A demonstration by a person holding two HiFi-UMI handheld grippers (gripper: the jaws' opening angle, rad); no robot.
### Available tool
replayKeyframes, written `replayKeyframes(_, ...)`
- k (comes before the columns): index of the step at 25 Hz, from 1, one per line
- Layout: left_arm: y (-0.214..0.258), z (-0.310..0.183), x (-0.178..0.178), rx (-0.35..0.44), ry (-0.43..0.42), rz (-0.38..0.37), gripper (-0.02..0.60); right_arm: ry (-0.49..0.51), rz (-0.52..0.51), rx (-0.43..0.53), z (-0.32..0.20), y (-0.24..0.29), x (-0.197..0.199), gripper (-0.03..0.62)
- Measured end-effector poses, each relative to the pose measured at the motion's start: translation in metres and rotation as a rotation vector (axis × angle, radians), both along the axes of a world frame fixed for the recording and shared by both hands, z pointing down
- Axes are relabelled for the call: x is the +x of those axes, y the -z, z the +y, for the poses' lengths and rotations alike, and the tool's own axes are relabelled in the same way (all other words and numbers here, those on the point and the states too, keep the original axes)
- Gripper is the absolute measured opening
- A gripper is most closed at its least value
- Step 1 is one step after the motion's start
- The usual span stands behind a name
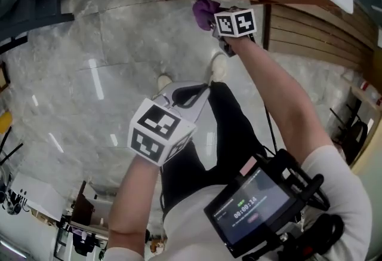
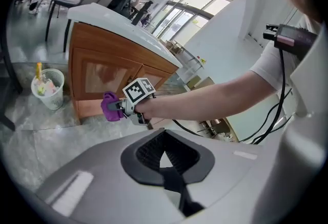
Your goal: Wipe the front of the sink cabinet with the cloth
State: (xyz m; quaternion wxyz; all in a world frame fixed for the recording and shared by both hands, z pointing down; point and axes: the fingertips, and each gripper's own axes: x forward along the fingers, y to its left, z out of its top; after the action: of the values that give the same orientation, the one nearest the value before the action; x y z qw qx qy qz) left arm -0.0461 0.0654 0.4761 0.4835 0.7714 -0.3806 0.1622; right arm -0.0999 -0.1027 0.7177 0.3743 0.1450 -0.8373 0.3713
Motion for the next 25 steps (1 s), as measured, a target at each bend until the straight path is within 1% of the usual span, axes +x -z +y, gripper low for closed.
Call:
replayKeyframes(3,-0.005,0.015,-0.027,0.007,0.044,-0.019,0.006,0.079,-0.015,0.008,0.019,-0.005,-0.056,0.072)
replayKeyframes(6,-0.008,0.031,-0.048,0.005,0.081,-0.041,0.006,0.122,-0.021,0.013,0.029,-0.011,-0.099,0.072)
replayKeyframes(10,-0.013,0.047,-0.066,-0.009,0.14,-0.036,0.006,0.158,-0.014,0.01,0.036,-0.021,-0.138,0.072)
replayKeyframes(12,-0.018,0.05,-0.075,-0.016,0.164,-0.032,0.006,0.156,-0.01,0.008,0.031,-0.026,-0.151,0.072)
replayKeyframes(15,-0.025,0.053,-0.081,-0.029,0.184,-0.022,0.006,0.12,-0.013,-0.013,0.02,-0.033,-0.16,0.072)
replayKeyframes(18,-0.031,0.05,-0.076,-0.036,0.17,-0.015,0.006,0.044,-0.028,-0.067,0.006,-0.041,-0.157,0.072)
replayKeyframes(21,-0.031,0.043,-0.071,-0.041,0.15,-0.008,0.006,-0.025,-0.046,-0.107,-0.007,-0.044,-0.145,0.072)
replayKeyframes(25,-0.029,0.03,-0.061,-0.041,0.106,-0.003,0.006,-0.101,-0.052,-0.121,-0.021,-0.047,-0.115,0.072)
